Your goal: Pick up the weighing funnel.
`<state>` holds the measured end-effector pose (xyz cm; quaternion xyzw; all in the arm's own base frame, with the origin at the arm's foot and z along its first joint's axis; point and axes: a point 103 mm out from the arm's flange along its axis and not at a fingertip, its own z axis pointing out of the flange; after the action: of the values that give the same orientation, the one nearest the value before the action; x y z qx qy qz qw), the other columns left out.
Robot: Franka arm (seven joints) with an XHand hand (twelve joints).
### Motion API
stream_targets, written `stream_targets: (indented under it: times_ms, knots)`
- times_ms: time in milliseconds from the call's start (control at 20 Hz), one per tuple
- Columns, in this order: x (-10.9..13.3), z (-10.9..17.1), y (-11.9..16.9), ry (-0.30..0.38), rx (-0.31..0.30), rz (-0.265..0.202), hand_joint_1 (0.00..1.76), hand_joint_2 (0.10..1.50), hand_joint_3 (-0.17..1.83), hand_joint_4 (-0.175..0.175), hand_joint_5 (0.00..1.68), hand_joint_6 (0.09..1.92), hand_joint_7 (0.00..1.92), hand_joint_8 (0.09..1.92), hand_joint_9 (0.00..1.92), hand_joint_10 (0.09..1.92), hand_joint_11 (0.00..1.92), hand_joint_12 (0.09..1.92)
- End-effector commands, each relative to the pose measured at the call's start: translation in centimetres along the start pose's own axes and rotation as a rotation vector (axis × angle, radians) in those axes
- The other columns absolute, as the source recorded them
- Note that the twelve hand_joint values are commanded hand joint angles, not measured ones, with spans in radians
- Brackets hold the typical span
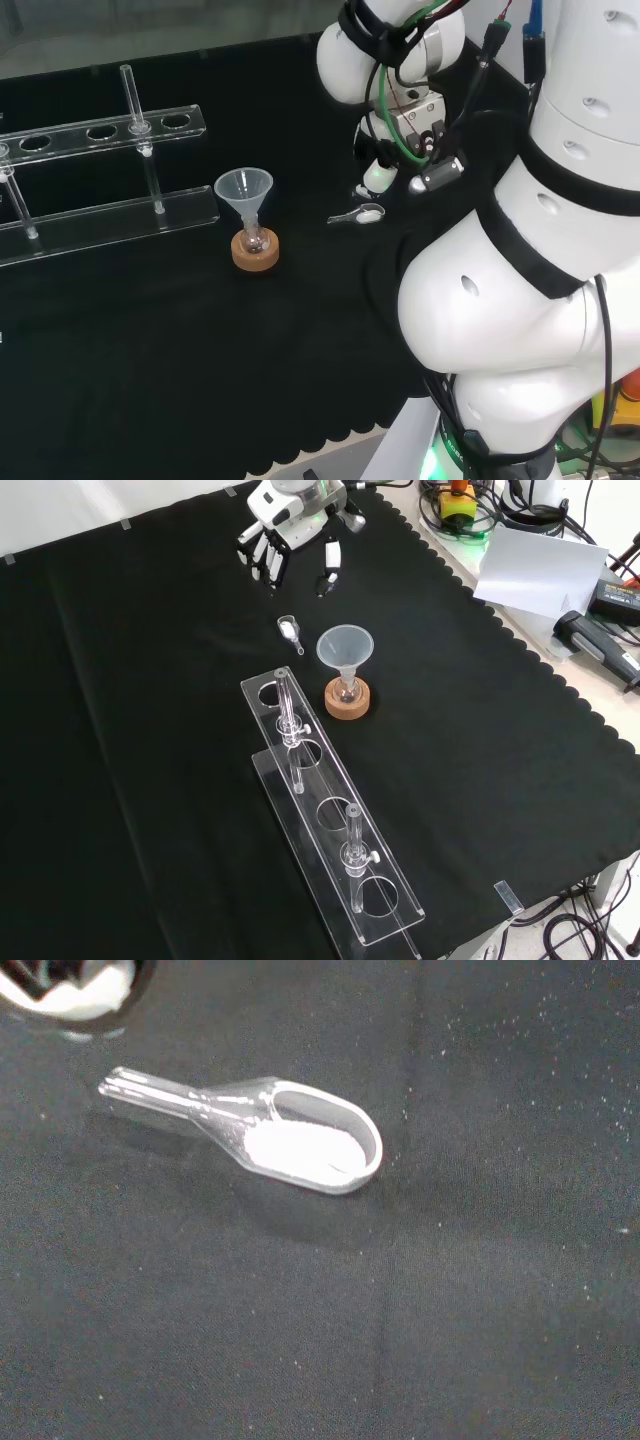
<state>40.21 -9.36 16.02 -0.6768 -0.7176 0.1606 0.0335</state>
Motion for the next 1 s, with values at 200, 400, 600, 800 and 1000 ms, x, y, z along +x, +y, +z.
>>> stream_targets:
  times_ms: [200, 400, 600, 800, 1000]
  knots:
    - [0.3, 2.8, 0.4, 0.003, 0.027, 0.031, 0.78, 0.49, 0.61, 0.128, 0.90, 0.31, 1.17, 0.31, 0.71, 0.43, 0.00, 1.31]
    - [0.1, 3.5, 0.9, 0.015, 0.028, 0.053, 0.79, 0.49, 0.60, 0.129, 0.90, 0.33, 1.18, 0.31, 0.71, 0.42, 0.00, 1.30]
    - [0.0, 4.0, 1.6, 0.011, 0.031, 0.064, 0.79, 0.49, 0.60, 0.130, 0.90, 0.34, 1.18, 0.31, 0.72, 0.42, 0.00, 1.30]
    - [-0.3, 4.6, 2.2, 0.012, 0.041, 0.067, 0.79, 0.49, 0.60, 0.130, 0.90, 0.35, 1.19, 0.31, 0.73, 0.42, 0.00, 1.30]
    - [-0.6, 5.2, 2.5, 0.015, 0.056, 0.067, 0.80, 0.49, 0.60, 0.130, 0.90, 0.37, 1.18, 0.31, 0.73, 0.41, 0.00, 1.29]
